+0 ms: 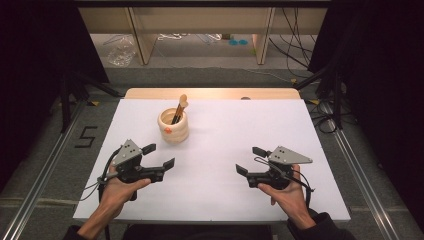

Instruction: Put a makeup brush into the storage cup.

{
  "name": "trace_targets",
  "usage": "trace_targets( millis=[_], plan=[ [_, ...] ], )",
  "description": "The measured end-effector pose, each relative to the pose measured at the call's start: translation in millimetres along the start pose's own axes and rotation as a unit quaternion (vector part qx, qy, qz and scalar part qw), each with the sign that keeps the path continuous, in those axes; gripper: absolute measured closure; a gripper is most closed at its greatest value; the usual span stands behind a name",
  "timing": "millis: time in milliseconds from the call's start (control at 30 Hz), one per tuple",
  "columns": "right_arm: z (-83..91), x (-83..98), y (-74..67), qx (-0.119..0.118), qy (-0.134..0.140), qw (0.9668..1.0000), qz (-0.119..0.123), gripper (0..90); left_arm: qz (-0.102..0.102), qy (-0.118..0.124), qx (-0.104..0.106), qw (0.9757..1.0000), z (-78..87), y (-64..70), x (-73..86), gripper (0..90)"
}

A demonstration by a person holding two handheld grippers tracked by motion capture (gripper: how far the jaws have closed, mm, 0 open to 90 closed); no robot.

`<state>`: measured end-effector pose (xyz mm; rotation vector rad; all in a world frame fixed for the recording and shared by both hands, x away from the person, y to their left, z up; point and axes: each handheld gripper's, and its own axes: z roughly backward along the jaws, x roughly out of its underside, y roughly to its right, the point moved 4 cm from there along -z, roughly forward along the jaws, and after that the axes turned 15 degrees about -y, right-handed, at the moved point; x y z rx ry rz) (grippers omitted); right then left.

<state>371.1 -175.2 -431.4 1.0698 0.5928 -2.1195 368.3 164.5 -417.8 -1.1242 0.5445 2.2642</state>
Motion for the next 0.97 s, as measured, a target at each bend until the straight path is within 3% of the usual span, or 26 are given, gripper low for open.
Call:
trace_targets(
  millis=[33, 133, 267, 333, 367, 500, 533, 633, 667, 800, 900, 967],
  plan=[
    [0.2, 0.6, -0.1, 0.000, -0.002, 1.0000, 0.000, 16.7, -0.008, -0.001, -0.001, 1.0000, 0.6, 0.6, 0.7, 16.3],
    [0.8, 1.8, 0.1, 0.005, 0.003, 1.0000, 0.008, 16.8, -0.001, -0.002, 0.005, 1.0000, 1.0, 5.2, 5.1, 16.3],
    [1.3, 4.7, -0.5, 0.007, 0.005, 0.9999, 0.010, 16.6, -0.017, -0.005, 0.007, 0.9998, 1.5, 10.3, 11.1, 16.3],
    [2.3, 7.3, -2.2, 0.001, -0.005, 1.0000, 0.002, 16.6, -0.013, -0.004, 0.009, 0.9999, 2.8, 11.3, 12.7, 16.3],
    [1.6, 6.8, -1.7, 0.002, 0.009, 0.9999, 0.007, 16.7, -0.010, -0.003, 0.009, 0.9999, 3.8, 11.8, 13.2, 16.3],
    [3.8, 9.5, -3.8, -0.001, -0.003, 1.0000, 0.000, 16.7, -0.020, -0.001, 0.005, 0.9998, 6.7, 10.9, 13.9, 16.4],
    [4.0, 9.9, -3.7, -0.001, -0.005, 1.0000, 0.000, 16.7, -0.009, 0.000, 0.006, 0.9999, 6.7, 11.8, 14.2, 16.4],
    [3.7, 9.3, -2.0, 0.008, 0.004, 0.9999, 0.007, 16.7, -0.005, 0.000, 0.005, 1.0000, 6.6, 11.9, 15.0, 16.4],
    [4.0, 9.9, -3.3, 0.001, -0.003, 1.0000, 0.000, 16.7, -0.016, -0.003, 0.006, 0.9999, 6.5, 11.3, 15.2, 16.4],
    [2.7, 9.0, -1.8, 0.006, 0.011, 0.9999, 0.006, 16.7, -0.016, -0.003, 0.006, 0.9998, 6.0, 10.6, 15.4, 16.4],
    [2.5, 9.3, -1.8, 0.008, 0.008, 0.9999, 0.007, 16.7, -0.003, -0.004, 0.006, 1.0000, 5.8, 10.8, 16.6, 16.4],
    [2.3, 9.3, -1.4, 0.005, 0.008, 0.9999, 0.008, 16.6, -0.014, -0.004, 0.007, 0.9999, 5.0, 9.7, 16.5, 16.4]
  ],
)
